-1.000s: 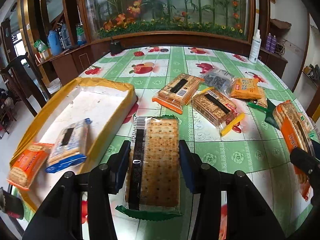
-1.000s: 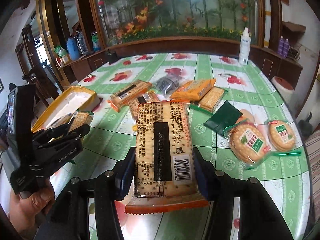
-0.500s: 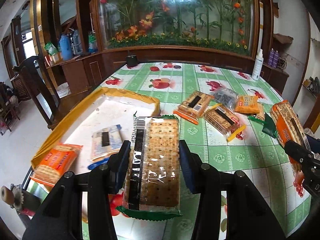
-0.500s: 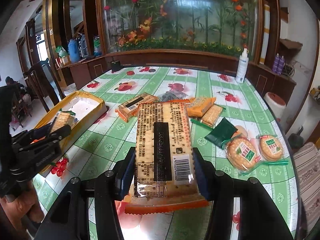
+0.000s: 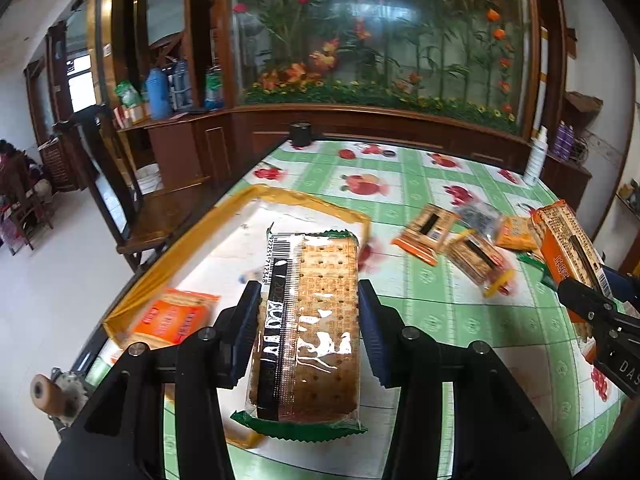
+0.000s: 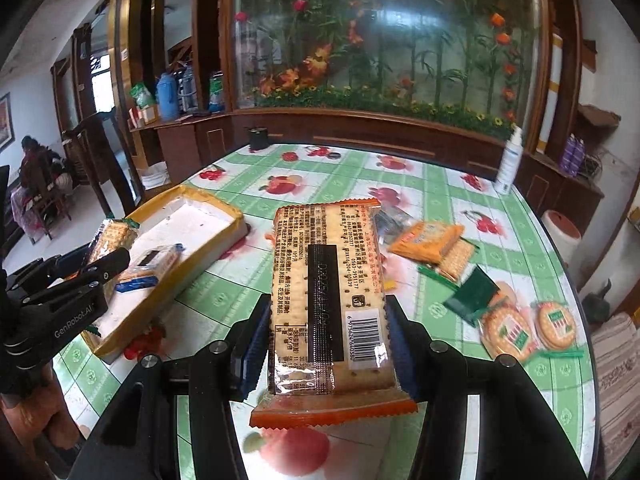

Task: Organize snacks
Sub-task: 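Carry both cracker packs over the white tray and release them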

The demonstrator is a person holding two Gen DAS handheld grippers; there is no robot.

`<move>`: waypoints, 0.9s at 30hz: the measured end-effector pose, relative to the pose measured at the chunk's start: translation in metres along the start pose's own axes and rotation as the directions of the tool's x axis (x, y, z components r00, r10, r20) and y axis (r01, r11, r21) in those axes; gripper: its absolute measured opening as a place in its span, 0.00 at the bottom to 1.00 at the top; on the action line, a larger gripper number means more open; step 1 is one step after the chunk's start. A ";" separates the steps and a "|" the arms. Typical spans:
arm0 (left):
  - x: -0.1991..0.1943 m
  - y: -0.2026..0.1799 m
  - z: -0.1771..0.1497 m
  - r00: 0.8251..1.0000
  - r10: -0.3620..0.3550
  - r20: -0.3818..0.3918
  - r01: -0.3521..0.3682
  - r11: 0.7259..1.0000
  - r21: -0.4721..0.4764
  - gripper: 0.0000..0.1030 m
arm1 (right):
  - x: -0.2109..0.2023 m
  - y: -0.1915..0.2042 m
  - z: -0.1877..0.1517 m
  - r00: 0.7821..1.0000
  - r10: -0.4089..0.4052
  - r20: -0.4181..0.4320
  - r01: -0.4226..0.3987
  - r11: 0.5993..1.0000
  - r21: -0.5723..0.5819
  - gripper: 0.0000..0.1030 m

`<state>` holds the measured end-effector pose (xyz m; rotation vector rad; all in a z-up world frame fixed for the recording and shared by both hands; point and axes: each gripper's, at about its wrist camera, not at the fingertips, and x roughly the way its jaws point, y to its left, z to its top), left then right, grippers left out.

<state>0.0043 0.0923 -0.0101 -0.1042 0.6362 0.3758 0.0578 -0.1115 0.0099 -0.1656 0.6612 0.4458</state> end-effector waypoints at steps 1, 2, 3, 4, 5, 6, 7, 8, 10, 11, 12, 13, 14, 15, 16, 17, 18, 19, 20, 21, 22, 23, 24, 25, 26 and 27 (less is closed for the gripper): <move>0.001 0.007 0.001 1.000 0.011 -0.001 -0.011 1.000 -0.007 0.44 | 0.002 0.007 0.003 1.000 0.007 0.002 -0.007 1.000 -0.012 0.53; 0.003 0.014 0.003 1.000 0.017 -0.002 -0.017 1.000 -0.018 0.44 | 0.005 0.014 0.007 1.000 0.013 0.003 -0.013 1.000 -0.024 0.53; 0.003 0.020 0.004 1.000 0.025 -0.002 -0.025 0.999 -0.028 0.44 | 0.007 0.018 0.010 1.000 0.023 0.002 -0.023 0.999 -0.028 0.53; 0.004 0.029 0.004 0.999 0.039 -0.004 -0.040 0.998 -0.039 0.44 | 0.012 0.027 0.014 0.999 0.052 -0.003 -0.052 0.998 -0.034 0.53; 0.005 0.037 0.005 0.999 0.049 -0.006 -0.049 0.998 -0.050 0.44 | 0.015 0.031 0.017 0.998 0.065 -0.006 -0.065 0.997 -0.039 0.53; 0.007 0.046 0.006 0.998 0.059 -0.009 -0.059 0.996 -0.065 0.44 | 0.019 0.040 0.022 0.997 0.083 -0.010 -0.083 0.995 -0.049 0.53; 0.009 0.057 0.006 0.997 0.075 -0.016 -0.076 0.994 -0.079 0.44 | 0.025 0.049 0.028 0.993 0.116 -0.015 -0.116 0.992 -0.053 0.53; 0.012 0.067 0.007 0.996 0.088 -0.023 -0.090 0.991 -0.095 0.44 | 0.030 0.056 0.033 0.988 0.150 -0.022 -0.151 0.987 -0.051 0.53; 0.018 0.084 0.008 0.993 0.108 -0.036 -0.112 0.987 -0.118 0.44 | 0.046 0.078 0.045 0.980 0.194 -0.034 -0.196 0.978 -0.066 0.53; 0.022 0.090 0.008 0.992 0.114 -0.046 -0.119 0.985 -0.126 0.44 | 0.055 0.089 0.051 0.975 0.218 -0.044 -0.221 0.973 -0.072 0.53; 0.026 0.097 0.008 0.992 0.115 -0.056 -0.122 0.983 -0.135 0.44 | 0.063 0.099 0.055 0.968 0.244 -0.054 -0.247 0.966 -0.071 0.53; 0.031 0.103 0.009 0.991 0.119 -0.065 -0.128 0.981 -0.144 0.44 | 0.071 0.106 0.059 0.963 0.261 -0.063 -0.265 0.962 -0.071 0.53; 0.037 0.107 0.010 0.989 0.128 -0.075 -0.138 0.980 -0.145 0.44 | 0.082 0.117 0.064 0.957 0.279 -0.078 -0.284 0.956 -0.071 0.53; 0.041 0.110 0.010 0.989 0.126 -0.084 -0.137 0.979 -0.148 0.44 | 0.089 0.123 0.068 0.954 0.288 -0.085 -0.294 0.953 -0.070 0.53; 0.048 0.112 0.011 0.988 0.116 -0.098 -0.130 0.979 -0.155 0.44 | 0.102 0.133 0.073 0.947 0.303 -0.102 -0.311 0.948 -0.069 0.53; 0.054 0.113 0.011 0.988 0.111 -0.110 -0.127 0.980 -0.156 0.44 | 0.114 0.140 0.076 0.944 0.309 -0.119 -0.318 0.946 -0.069 0.53; 0.061 0.112 0.011 0.987 0.108 -0.121 -0.126 0.980 -0.155 0.44 | 0.122 0.146 0.077 0.941 0.312 -0.129 -0.322 0.944 -0.068 0.53; 0.068 0.111 0.012 0.985 0.101 -0.138 -0.121 0.981 -0.152 0.44 | 0.135 0.152 0.079 0.938 0.315 -0.146 -0.327 0.943 -0.067 0.53; 0.073 0.111 0.011 0.985 0.092 -0.147 -0.115 0.982 -0.152 0.44 | 0.148 0.157 0.080 0.932 0.321 -0.167 -0.335 0.940 -0.060 0.53; 0.078 0.110 0.011 0.984 0.092 -0.155 -0.115 0.982 -0.148 0.44 | 0.155 0.160 0.079 0.929 0.324 -0.178 -0.338 0.940 -0.056 0.53; 0.083 0.108 0.011 0.982 0.092 -0.163 -0.115 0.983 -0.140 0.44 | 0.168 0.163 0.078 0.928 0.318 -0.196 -0.334 0.941 -0.056 0.53; 0.086 0.107 0.010 0.981 0.089 -0.170 -0.113 0.984 -0.136 0.44 | 0.177 0.165 0.078 0.927 0.313 -0.208 -0.330 0.942 -0.054 0.53; 0.090 0.107 0.010 0.980 0.086 -0.178 -0.111 0.985 -0.135 0.44 | 0.189 0.167 0.078 0.924 0.310 -0.225 -0.328 0.943 -0.050 0.53; 0.093 0.106 0.010 0.980 0.084 -0.181 -0.109 0.985 -0.133 0.44 | 0.195 0.168 0.076 0.922 0.309 -0.234 -0.329 0.943 -0.047 0.53; 0.095 0.105 0.010 0.979 0.087 -0.185 -0.112 0.986 -0.127 0.44 | 0.201 0.169 0.076 0.920 0.308 -0.244 -0.327 0.944 -0.044 0.53; 0.098 0.104 0.010 0.978 0.087 -0.190 -0.112 0.986 -0.124 0.44 | 0.204 0.168 0.075 0.919 0.305 -0.248 -0.326 0.944 -0.044 0.53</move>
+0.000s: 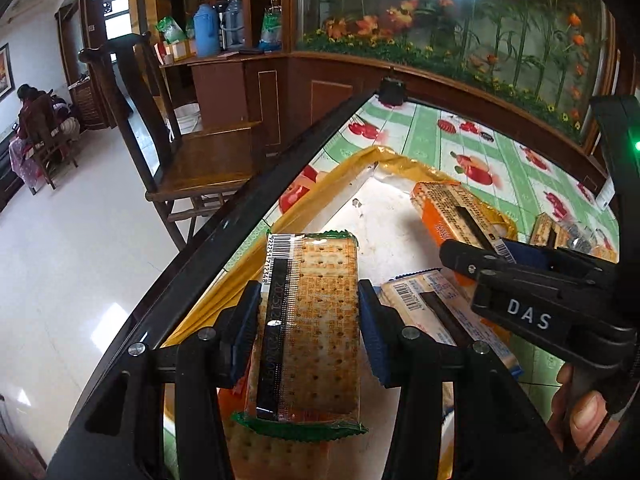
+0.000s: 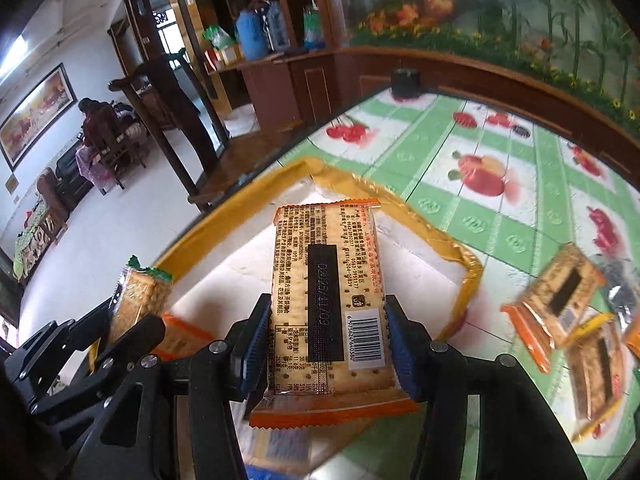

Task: Organize snacks
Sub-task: 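Carry both cracker packs over the white tray and release them, then withdraw both tools from the tray toward the remaining snacks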

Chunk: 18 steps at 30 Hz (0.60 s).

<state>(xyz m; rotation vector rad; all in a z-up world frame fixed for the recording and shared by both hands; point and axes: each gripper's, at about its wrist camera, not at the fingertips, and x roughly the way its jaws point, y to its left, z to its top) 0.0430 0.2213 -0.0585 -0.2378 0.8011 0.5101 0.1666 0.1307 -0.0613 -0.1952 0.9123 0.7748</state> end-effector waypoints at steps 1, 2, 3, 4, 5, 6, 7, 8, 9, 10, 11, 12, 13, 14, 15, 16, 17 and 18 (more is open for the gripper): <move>0.002 -0.001 0.001 1.000 0.000 -0.004 0.000 1.000 0.001 0.44 | 0.005 -0.001 0.000 1.000 0.000 -0.008 0.000 1.000 0.000 0.53; 0.003 -0.001 0.001 1.000 0.004 -0.005 -0.004 1.000 0.005 0.44 | 0.008 -0.001 0.001 1.000 0.003 -0.013 -0.003 1.000 -0.001 0.53; 0.005 -0.002 0.001 1.000 0.008 -0.009 -0.008 1.000 0.011 0.44 | 0.009 -0.001 0.002 1.000 0.002 -0.015 -0.002 1.000 -0.004 0.53; 0.008 -0.003 0.001 1.000 0.012 -0.016 -0.011 1.000 0.018 0.44 | 0.012 -0.001 0.002 1.000 -0.002 -0.017 0.002 1.000 -0.008 0.53; 0.011 -0.004 0.001 1.000 0.016 -0.025 -0.016 1.000 0.024 0.44 | 0.014 0.000 0.002 1.000 -0.003 -0.021 0.003 1.000 -0.010 0.53; 0.012 -0.005 0.000 0.999 0.016 -0.030 -0.015 1.000 0.026 0.44 | 0.016 0.000 0.002 1.000 -0.001 -0.025 0.000 1.000 -0.010 0.53; 0.014 -0.004 -0.001 0.999 0.019 -0.034 -0.018 1.000 0.026 0.44 | 0.016 0.000 0.001 1.000 0.001 -0.027 -0.001 1.000 -0.010 0.53; 0.016 -0.004 -0.001 0.999 0.024 -0.041 -0.023 0.999 0.028 0.44 | 0.017 0.001 0.002 1.000 0.001 -0.027 -0.001 1.000 -0.011 0.53; 0.018 -0.004 -0.002 0.998 0.027 -0.050 -0.025 0.999 0.028 0.44 | 0.018 0.001 0.002 1.000 0.000 -0.025 0.000 1.000 -0.012 0.53; 0.019 -0.004 -0.003 0.998 0.024 -0.058 -0.023 0.999 0.023 0.44 | 0.018 0.001 0.002 1.000 0.002 -0.026 -0.002 1.000 -0.013 0.54; 0.021 -0.003 -0.003 0.998 0.021 -0.064 -0.020 1.000 0.018 0.44 | 0.019 0.001 0.003 1.000 0.005 -0.029 -0.006 1.000 -0.014 0.55; 0.021 -0.003 -0.004 0.997 0.026 -0.068 -0.025 1.000 0.016 0.44 | 0.019 0.000 0.003 1.000 0.007 -0.027 -0.007 1.000 -0.015 0.55; 0.022 -0.002 -0.004 0.997 0.032 -0.075 -0.032 0.999 0.012 0.44 | 0.018 0.001 0.003 1.000 0.009 -0.022 -0.009 1.000 -0.017 0.55; 0.022 -0.001 -0.005 0.997 0.031 -0.077 -0.031 1.000 0.008 0.45 | 0.017 0.001 0.003 1.000 0.010 -0.019 -0.010 1.000 -0.017 0.56; 0.022 -0.001 -0.005 0.997 0.027 -0.076 -0.027 1.000 0.007 0.48 | 0.016 0.000 0.002 1.000 0.007 -0.018 -0.008 1.000 -0.016 0.57; 0.021 -0.002 -0.005 0.997 0.032 -0.075 -0.032 0.999 0.012 0.55 | 0.015 0.000 0.002 1.000 0.008 -0.014 -0.008 1.000 -0.016 0.58; 0.020 -0.004 -0.006 0.997 0.041 -0.071 -0.040 0.999 0.020 0.58 | 0.014 0.000 0.002 1.000 0.008 -0.011 -0.008 1.000 -0.015 0.61; 0.018 -0.005 -0.006 0.997 0.046 -0.064 -0.044 0.999 0.028 0.62 | 0.012 -0.001 0.002 1.000 0.006 -0.008 -0.006 1.000 -0.012 0.65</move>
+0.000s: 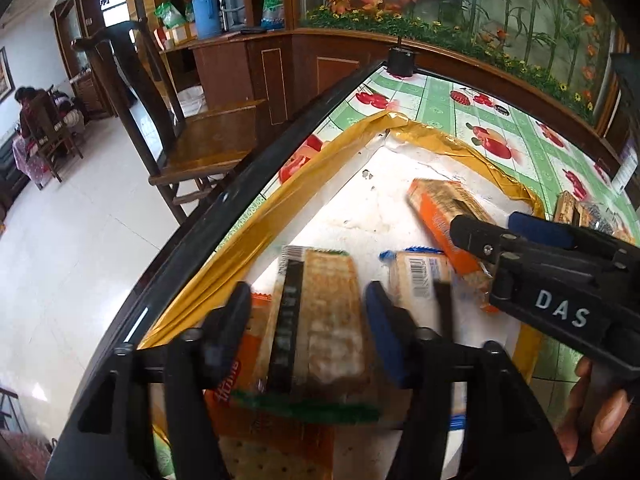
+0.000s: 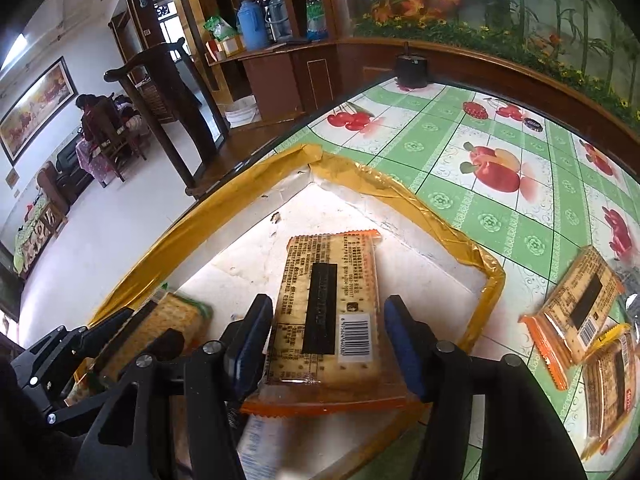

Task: Organize snacks
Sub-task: 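Withdraw both tools from the tray toward the remaining snacks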

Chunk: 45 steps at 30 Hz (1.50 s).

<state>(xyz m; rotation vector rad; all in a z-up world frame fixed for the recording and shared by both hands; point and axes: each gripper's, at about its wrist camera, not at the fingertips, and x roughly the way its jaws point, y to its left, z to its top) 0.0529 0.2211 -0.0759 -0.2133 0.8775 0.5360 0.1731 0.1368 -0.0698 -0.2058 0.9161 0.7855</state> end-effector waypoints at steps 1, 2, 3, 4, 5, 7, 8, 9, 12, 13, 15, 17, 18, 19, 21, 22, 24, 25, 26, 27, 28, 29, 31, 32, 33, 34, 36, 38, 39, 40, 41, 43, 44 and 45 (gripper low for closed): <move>-0.001 -0.001 0.000 1.000 0.006 0.005 -0.006 1.000 0.006 0.65 | -0.003 -0.001 -0.001 1.000 0.000 0.005 0.000 1.000 0.004 0.67; -0.004 -0.002 -0.001 1.000 0.013 0.009 -0.013 1.000 0.010 0.68 | -0.005 -0.003 -0.001 1.000 0.001 0.010 -0.001 1.000 0.008 0.70; -0.004 -0.003 -0.001 1.000 0.015 0.012 -0.015 1.000 0.010 0.74 | -0.011 -0.005 -0.002 1.000 -0.002 0.021 0.002 1.000 0.015 0.73; -0.006 -0.003 -0.001 1.000 0.012 0.018 -0.012 1.000 0.010 0.75 | -0.015 -0.006 -0.003 1.000 -0.004 0.028 0.003 1.000 0.019 0.73; -0.008 -0.004 -0.001 1.000 0.008 0.023 -0.008 1.000 0.009 0.75 | -0.020 -0.008 -0.004 0.999 -0.005 0.036 0.004 1.000 0.022 0.73; -0.012 -0.007 -0.003 1.000 0.004 0.025 -0.005 1.000 0.017 0.76 | -0.033 -0.014 -0.007 0.998 -0.011 0.059 0.009 0.999 0.037 0.76; -0.013 -0.008 -0.003 1.000 0.005 0.027 -0.005 1.000 0.020 0.76 | -0.038 -0.016 -0.009 0.998 -0.016 0.068 0.013 0.999 0.041 0.78; -0.016 -0.009 -0.005 0.999 0.002 0.033 -0.003 1.000 0.024 0.76 | -0.046 -0.019 -0.011 0.996 -0.024 0.081 0.020 0.999 0.048 0.80; -0.025 -0.015 -0.007 0.999 -0.007 0.051 0.005 1.000 0.029 0.76 | -0.069 -0.031 -0.019 0.993 -0.041 0.114 0.033 0.997 0.074 0.82; -0.029 -0.017 -0.009 0.998 -0.010 0.059 0.008 1.000 0.029 0.77 | -0.078 -0.036 -0.024 0.990 -0.052 0.128 0.041 0.996 0.085 0.83; -0.035 -0.022 -0.010 0.997 -0.021 0.070 0.018 0.999 0.032 0.79 | -0.093 -0.045 -0.031 0.986 -0.072 0.148 0.057 0.993 0.101 0.84; -0.042 -0.028 -0.011 0.996 -0.031 0.081 0.028 0.999 0.040 0.79 | -0.108 -0.056 -0.039 0.983 -0.088 0.161 0.069 0.990 0.122 0.85; -0.045 -0.033 -0.012 0.996 -0.040 0.084 0.036 0.998 0.047 0.79 | -0.116 -0.063 -0.046 0.981 -0.101 0.168 0.079 0.987 0.137 0.85; -0.048 -0.037 -0.013 0.995 -0.044 0.089 0.040 0.998 0.053 0.79 | -0.123 -0.068 -0.051 0.979 -0.112 0.172 0.087 0.985 0.146 0.85; -0.054 -0.045 -0.014 0.994 -0.056 0.097 0.049 0.997 0.066 0.79 | -0.134 -0.078 -0.060 0.975 -0.130 0.177 0.101 0.981 0.165 0.85; -0.057 -0.050 -0.015 0.993 -0.064 0.100 0.056 0.996 0.076 0.79 | -0.140 -0.085 -0.066 0.973 -0.140 0.180 0.108 0.978 0.179 0.85; -0.062 -0.061 -0.018 0.991 -0.078 0.105 0.068 0.993 0.096 0.79 | -0.151 -0.096 -0.077 0.971 -0.156 0.183 0.118 0.972 0.202 0.85; -0.064 -0.067 -0.019 0.991 -0.086 0.106 0.075 0.991 0.108 0.79 | -0.157 -0.103 -0.084 0.969 -0.167 0.181 0.126 0.968 0.215 0.85; -0.066 -0.072 -0.020 0.990 -0.091 0.108 0.078 0.990 0.118 0.79 | -0.162 -0.109 -0.090 0.968 -0.175 0.179 0.132 0.965 0.227 0.85; -0.068 -0.078 -0.021 0.989 -0.097 0.109 0.083 0.988 0.127 0.79 | -0.167 -0.115 -0.096 0.966 -0.184 0.180 0.139 0.961 0.239 0.85; -0.069 -0.084 -0.022 0.988 -0.106 0.109 0.091 0.986 0.137 0.79 | -0.174 -0.124 -0.104 0.963 -0.198 0.182 0.147 0.955 0.259 0.85; -0.071 -0.090 -0.023 0.988 -0.116 0.106 0.100 0.984 0.145 0.79 | -0.178 -0.130 -0.109 0.962 -0.205 0.180 0.151 0.950 0.273 0.85; -0.073 -0.102 -0.025 0.986 -0.131 0.103 0.113 0.980 0.163 0.79 | -0.189 -0.145 -0.123 0.957 -0.229 0.178 0.167 0.937 0.306 0.85; -0.075 -0.108 -0.026 0.985 -0.138 0.103 0.119 0.978 0.173 0.79 | -0.193 -0.150 -0.129 0.955 -0.239 0.176 0.175 0.933 0.313 0.85; -0.077 -0.114 -0.027 0.984 -0.147 0.101 0.127 0.975 0.185 0.79 | -0.197 -0.156 -0.135 0.953 -0.250 0.171 0.185 0.928 0.324 0.85; -0.078 -0.122 -0.028 0.983 -0.156 0.099 0.134 0.971 0.198 0.79 | -0.201 -0.163 -0.142 0.951 -0.261 0.166 0.194 0.921 0.336 0.85; -0.081 -0.134 -0.030 0.980 -0.174 0.096 0.149 0.964 0.219 0.79 | -0.208 -0.175 -0.153 0.948 -0.278 0.157 0.208 0.911 0.357 0.85; -0.083 -0.146 -0.033 0.978 -0.188 0.089 0.161 0.956 0.243 0.79 | -0.215 -0.186 -0.164 0.944 -0.293 0.152 0.219 0.900 0.376 0.85; -0.085 -0.152 -0.034 0.977 -0.195 0.086 0.168 0.953 0.254 0.79 | -0.220 -0.192 -0.170 0.941 -0.304 0.147 0.228 0.893 0.389 0.85; -0.086 -0.158 -0.036 0.975 -0.206 0.083 0.178 0.948 0.264 0.79 | -0.223 -0.196 -0.174 0.939 -0.311 0.146 0.233 0.889 0.395 0.85; -0.088 -0.163 -0.037 0.973 -0.217 0.079 0.189 0.943 0.273 0.79 | -0.227 -0.201 -0.180 0.936 -0.321 0.143 0.241 0.882 0.404 0.85; -0.089 -0.172 -0.039 0.971 -0.230 0.069 0.202 0.936 0.287 0.79 | -0.234 -0.210 -0.188 0.932 -0.335 0.137 0.252 0.872 0.420 0.85; -0.090 -0.177 -0.040 0.970 -0.236 0.064 0.207 0.932 0.297 0.79 | -0.237 -0.214 -0.192 0.929 -0.345 0.135 0.259 0.866 0.429 0.85; -0.090 -0.181 -0.042 0.969 -0.240 0.062 0.211 0.930 0.302 0.79 | -0.240 -0.218 -0.196 0.926 -0.354 0.132 0.267 0.860 0.435 0.85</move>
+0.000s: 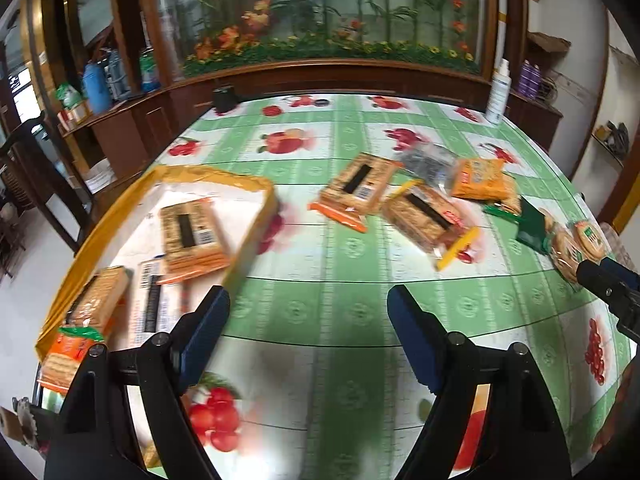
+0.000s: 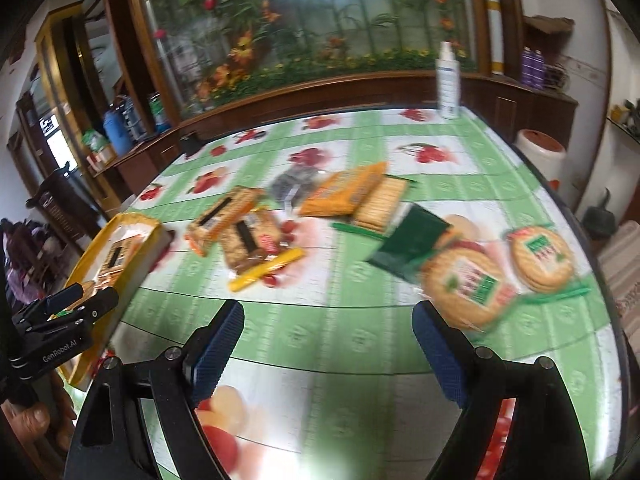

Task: Organize snacks
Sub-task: 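Withdraw both tools from the tray toward the remaining snacks, then grasp a tan cracker pack with left tool while right tool grasps another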

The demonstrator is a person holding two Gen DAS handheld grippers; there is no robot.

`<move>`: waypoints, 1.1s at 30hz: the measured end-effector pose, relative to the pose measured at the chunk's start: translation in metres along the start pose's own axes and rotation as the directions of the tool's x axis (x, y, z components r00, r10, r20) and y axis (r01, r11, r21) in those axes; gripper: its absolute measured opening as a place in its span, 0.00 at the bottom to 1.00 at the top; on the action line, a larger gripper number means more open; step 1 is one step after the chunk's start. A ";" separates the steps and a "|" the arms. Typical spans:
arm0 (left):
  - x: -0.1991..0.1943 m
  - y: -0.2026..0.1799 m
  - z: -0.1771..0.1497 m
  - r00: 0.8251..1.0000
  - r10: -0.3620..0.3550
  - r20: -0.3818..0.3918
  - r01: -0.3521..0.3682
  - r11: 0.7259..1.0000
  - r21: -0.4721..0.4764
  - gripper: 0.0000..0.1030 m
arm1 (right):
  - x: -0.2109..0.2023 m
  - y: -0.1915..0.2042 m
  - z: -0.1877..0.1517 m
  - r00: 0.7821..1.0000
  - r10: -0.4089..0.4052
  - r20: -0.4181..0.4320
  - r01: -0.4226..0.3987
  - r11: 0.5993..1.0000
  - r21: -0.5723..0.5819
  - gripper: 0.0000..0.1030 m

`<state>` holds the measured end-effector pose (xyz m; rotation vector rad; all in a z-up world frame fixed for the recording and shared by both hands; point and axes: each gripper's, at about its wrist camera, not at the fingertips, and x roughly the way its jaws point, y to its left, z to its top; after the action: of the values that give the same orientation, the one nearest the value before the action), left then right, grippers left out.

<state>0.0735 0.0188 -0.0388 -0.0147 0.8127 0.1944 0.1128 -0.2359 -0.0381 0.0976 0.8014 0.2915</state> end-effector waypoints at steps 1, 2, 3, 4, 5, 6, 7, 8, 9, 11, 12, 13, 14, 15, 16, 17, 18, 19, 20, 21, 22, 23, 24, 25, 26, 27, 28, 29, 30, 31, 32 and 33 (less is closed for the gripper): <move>0.001 -0.005 0.000 1.000 -0.006 -0.001 0.006 1.000 0.006 0.79 | -0.002 -0.008 -0.001 1.000 -0.012 0.000 0.012 1.000 0.009 0.85; 0.002 -0.009 0.000 1.000 -0.011 -0.002 0.011 1.000 0.010 0.79 | -0.003 -0.013 -0.002 1.000 -0.018 0.000 0.018 1.000 0.018 0.85; 0.002 -0.013 0.001 1.000 -0.020 -0.006 0.020 1.000 0.015 0.79 | -0.004 -0.020 -0.003 1.000 -0.024 -0.001 0.024 0.999 0.028 0.85; 0.003 -0.016 0.001 1.000 -0.028 -0.010 0.028 0.999 0.016 0.79 | -0.005 -0.028 -0.005 0.999 -0.035 -0.003 0.035 0.999 0.038 0.85; 0.004 -0.019 0.001 0.999 -0.033 -0.014 0.034 0.999 0.020 0.79 | -0.005 -0.032 -0.005 0.999 -0.042 -0.004 0.042 0.998 0.045 0.85; 0.005 -0.023 0.002 0.999 -0.038 -0.017 0.039 0.999 0.023 0.79 | -0.006 -0.037 -0.007 0.999 -0.049 -0.005 0.049 0.997 0.051 0.85; 0.007 -0.025 0.002 0.999 -0.042 -0.020 0.042 0.999 0.026 0.79 | -0.006 -0.044 -0.008 0.998 -0.059 -0.009 0.060 0.996 0.061 0.86; 0.008 -0.028 0.002 0.999 -0.046 -0.024 0.047 0.999 0.027 0.79 | -0.007 -0.051 -0.008 0.998 -0.067 -0.012 0.068 0.995 0.070 0.86; 0.010 -0.030 0.003 0.998 -0.056 -0.031 0.057 0.998 0.027 0.79 | -0.007 -0.055 -0.009 0.997 -0.071 -0.013 0.072 0.995 0.075 0.86; 0.015 -0.033 0.004 0.996 -0.071 -0.045 0.072 0.997 0.024 0.79 | -0.006 -0.065 -0.010 0.997 -0.074 -0.019 0.075 0.993 0.092 0.86; 0.017 -0.034 0.004 0.996 -0.075 -0.049 0.076 0.997 0.025 0.79 | -0.007 -0.069 -0.010 0.997 -0.078 -0.019 0.079 0.992 0.098 0.86; 0.020 -0.035 0.005 0.995 -0.078 -0.054 0.080 0.996 0.026 0.79 | -0.007 -0.074 -0.010 0.997 -0.081 -0.020 0.083 0.991 0.107 0.86; 0.025 -0.034 0.007 0.995 -0.080 -0.060 0.081 0.996 0.023 0.79 | -0.006 -0.076 -0.009 0.997 -0.078 -0.022 0.080 0.990 0.113 0.86; 0.029 -0.032 0.009 0.994 -0.086 -0.066 0.087 0.996 0.018 0.79 | -0.005 -0.079 -0.008 0.997 -0.076 -0.024 0.078 0.990 0.119 0.86; 0.036 -0.030 0.012 0.993 -0.093 -0.076 0.094 0.995 0.010 0.79 | -0.004 -0.081 -0.008 0.997 -0.070 -0.025 0.072 0.989 0.126 0.86; 0.042 -0.027 0.015 0.992 -0.093 -0.085 0.094 0.996 0.005 0.79 | -0.003 -0.081 -0.007 0.998 -0.052 -0.025 0.055 0.990 0.129 0.86; 0.049 -0.025 0.020 0.992 -0.088 -0.094 0.088 0.996 0.000 0.79 | -0.002 -0.080 -0.005 0.999 -0.024 -0.025 0.028 0.991 0.131 0.86; 0.056 -0.023 0.026 0.991 -0.085 -0.101 0.085 0.996 0.002 0.79 | 0.001 -0.075 -0.003 1.000 0.001 -0.027 0.002 0.992 0.128 0.86; 0.062 -0.023 0.031 0.991 -0.084 -0.106 0.085 0.996 0.010 0.79 | 0.005 -0.067 -0.001 0.999 0.019 -0.030 -0.015 0.993 0.115 0.86; 0.068 -0.023 0.036 0.990 -0.080 -0.114 0.083 0.996 0.024 0.79 | 0.010 -0.058 0.003 0.999 0.035 -0.036 -0.031 0.994 0.100 0.86; 0.075 -0.024 0.040 0.989 -0.072 -0.129 0.079 0.996 0.049 0.79 | 0.015 -0.049 0.006 0.998 0.056 -0.041 -0.052 0.995 0.085 0.86; 0.080 -0.025 0.043 0.987 -0.068 -0.143 0.079 0.994 0.073 0.79 | 0.021 -0.040 0.010 0.996 0.074 -0.045 -0.071 0.995 0.068 0.86; 0.084 -0.026 0.045 0.986 -0.064 -0.155 0.080 0.992 0.099 0.79 | 0.031 -0.024 0.015 0.995 0.091 -0.051 -0.089 0.995 0.034 0.86; 0.086 -0.026 0.046 0.986 -0.060 -0.157 0.079 0.990 0.118 0.79 | 0.038 -0.014 0.018 0.993 0.102 -0.057 -0.101 0.995 0.010 0.86; 0.087 -0.025 0.046 0.986 -0.059 -0.155 0.080 0.988 0.130 0.79 | 0.048 0.001 0.022 0.991 0.117 -0.068 -0.119 0.993 -0.021 0.86; 0.088 -0.023 0.046 0.986 -0.059 -0.155 0.081 0.988 0.135 0.79 | 0.055 0.009 0.025 0.989 0.127 -0.076 -0.130 0.991 -0.039 0.86; 0.088 -0.021 0.046 0.986 -0.060 -0.157 0.082 0.987 0.136 0.79 | 0.065 0.022 0.030 0.987 0.139 -0.086 -0.145 0.987 -0.070 0.86; 0.089 -0.019 0.045 0.985 -0.064 -0.162 0.087 0.987 0.137 0.79 | 0.072 0.031 0.034 0.985 0.144 -0.094 -0.153 0.984 -0.092 0.86; 0.090 -0.016 0.045 0.984 -0.065 -0.166 0.089 0.986 0.139 0.79 | 0.082 0.042 0.037 0.983 0.149 -0.107 -0.162 0.980 -0.119 0.86; 0.091 -0.014 0.045 0.984 -0.061 -0.166 0.086 0.986 0.143 0.79 | 0.092 0.053 0.041 0.980 0.155 -0.123 -0.173 0.974 -0.148 0.86; 0.092 -0.012 0.045 0.984 -0.056 -0.166 0.081 0.985 0.150 0.79 | 0.102 0.063 0.045 0.978 0.156 -0.136 -0.178 0.969 -0.172 0.86; 0.093 -0.010 0.045 0.984 -0.053 -0.170 0.080 0.985 0.156 0.79 | 0.110 0.072 0.047 0.975 0.159 -0.152 -0.187 0.963 -0.193 0.87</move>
<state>0.1703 0.0289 -0.0758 0.0960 0.9907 0.0636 0.2030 -0.1338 -0.0681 -0.0479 0.8947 0.5501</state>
